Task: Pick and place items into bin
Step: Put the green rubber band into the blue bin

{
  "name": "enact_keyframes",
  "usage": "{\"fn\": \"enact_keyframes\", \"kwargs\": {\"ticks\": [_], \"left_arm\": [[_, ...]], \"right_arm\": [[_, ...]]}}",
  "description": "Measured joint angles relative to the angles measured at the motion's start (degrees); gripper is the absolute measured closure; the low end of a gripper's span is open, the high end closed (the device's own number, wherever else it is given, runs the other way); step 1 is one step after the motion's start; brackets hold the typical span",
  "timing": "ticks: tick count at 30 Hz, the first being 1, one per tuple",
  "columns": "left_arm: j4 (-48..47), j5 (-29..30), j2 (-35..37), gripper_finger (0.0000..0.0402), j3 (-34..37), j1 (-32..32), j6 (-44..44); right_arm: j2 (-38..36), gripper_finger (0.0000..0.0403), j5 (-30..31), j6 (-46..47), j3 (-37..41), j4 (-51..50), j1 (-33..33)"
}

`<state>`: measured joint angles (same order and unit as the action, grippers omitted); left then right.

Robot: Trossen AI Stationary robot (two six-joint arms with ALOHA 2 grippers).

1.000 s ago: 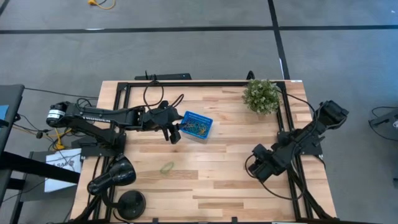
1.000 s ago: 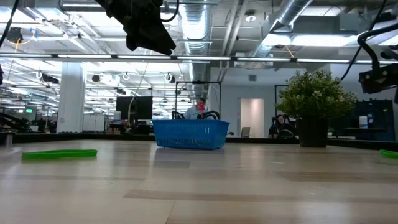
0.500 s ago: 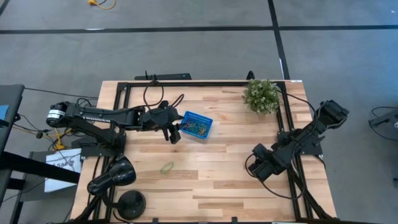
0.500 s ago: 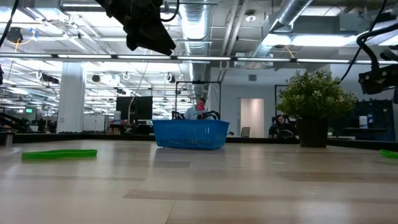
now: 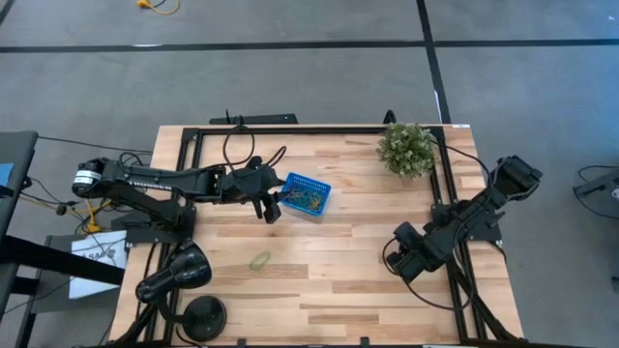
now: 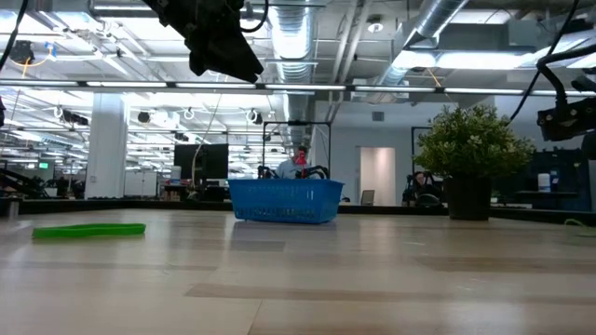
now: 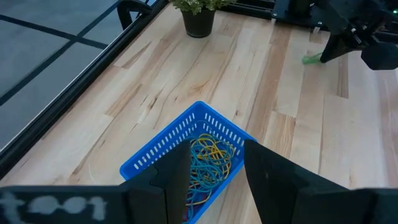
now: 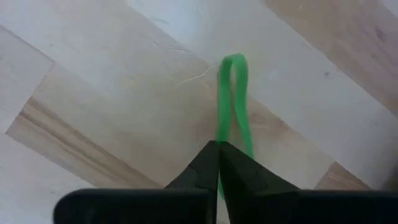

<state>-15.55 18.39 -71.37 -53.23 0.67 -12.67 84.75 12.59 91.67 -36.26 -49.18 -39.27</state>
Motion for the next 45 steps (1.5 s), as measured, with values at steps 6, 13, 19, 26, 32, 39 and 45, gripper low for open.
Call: {"fn": "enact_keyframes", "kwargs": {"ticks": [6, 13, 19, 26, 32, 39, 45], "left_arm": [[0.00, 0.00, 0.00, 0.0262, 0.00, 0.00, 0.00], [0.00, 0.00, -0.02, 0.0262, 0.00, 0.00, 0.00], [0.00, -0.01, -0.02, 0.0262, 0.00, 0.00, -0.03], [0.00, -0.02, -0.02, 0.0262, 0.00, 0.00, -0.07], [0.77, -0.02, -0.02, 0.0262, 1.07, 0.01, -0.62], [6.12, -0.04, -0.07, 0.0262, 7.43, 0.00, -0.27], [10.04, -0.06, -0.07, 0.0262, 11.33, 0.00, -0.41]], "right_arm": [[0.20, 0.0401, 7.61, 0.34, -3.94, -5.25, 0.14], [0.11, 0.0402, 14.58, 0.46, -13.07, -15.79, 0.09], [0.07, 0.0401, 10.23, -0.15, -14.88, -18.72, -0.14], [0.04, 0.0359, 3.09, -0.14, -14.89, -19.85, 0.56], [2.47, 0.0306, 0.68, -0.06, -12.78, -18.29, 1.08], [6.61, 0.0290, -4.34, -1.98, -10.77, -15.04, 1.16], [8.39, 0.0290, -4.43, -2.11, -10.77, -13.54, 1.55]]}}
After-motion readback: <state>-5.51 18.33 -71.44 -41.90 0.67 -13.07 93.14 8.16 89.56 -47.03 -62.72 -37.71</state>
